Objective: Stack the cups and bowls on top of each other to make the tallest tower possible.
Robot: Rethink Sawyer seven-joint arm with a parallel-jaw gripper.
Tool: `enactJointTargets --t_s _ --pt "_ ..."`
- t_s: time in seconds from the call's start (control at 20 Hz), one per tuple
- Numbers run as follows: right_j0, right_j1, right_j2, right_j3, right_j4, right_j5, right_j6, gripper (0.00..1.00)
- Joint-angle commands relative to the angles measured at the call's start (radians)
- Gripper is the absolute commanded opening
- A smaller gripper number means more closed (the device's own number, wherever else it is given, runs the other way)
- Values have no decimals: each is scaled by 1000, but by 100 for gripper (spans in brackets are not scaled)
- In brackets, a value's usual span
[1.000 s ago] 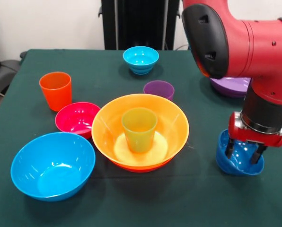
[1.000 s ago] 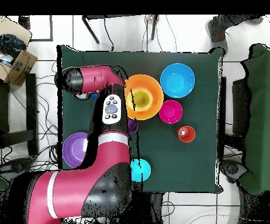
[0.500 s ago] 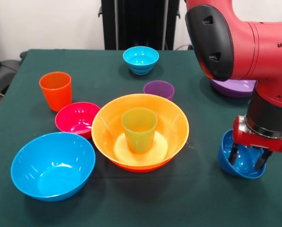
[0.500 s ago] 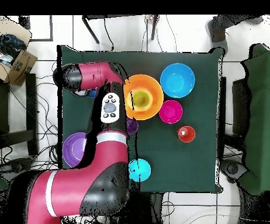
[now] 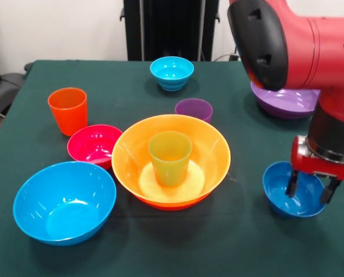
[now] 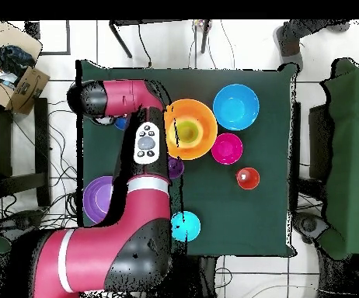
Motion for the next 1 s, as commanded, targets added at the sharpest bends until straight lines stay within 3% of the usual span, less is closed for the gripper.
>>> enactJointTargets --t_s 0.05,0.35,0.55,1.0 --pt "5 -131 49 120 30 132 76 100" --pt "3 -184 37 125 35 221 66 100" --pt "-7 -153 36 128 14 170 58 100" --pt "-12 -42 33 42 -10 99 70 100"
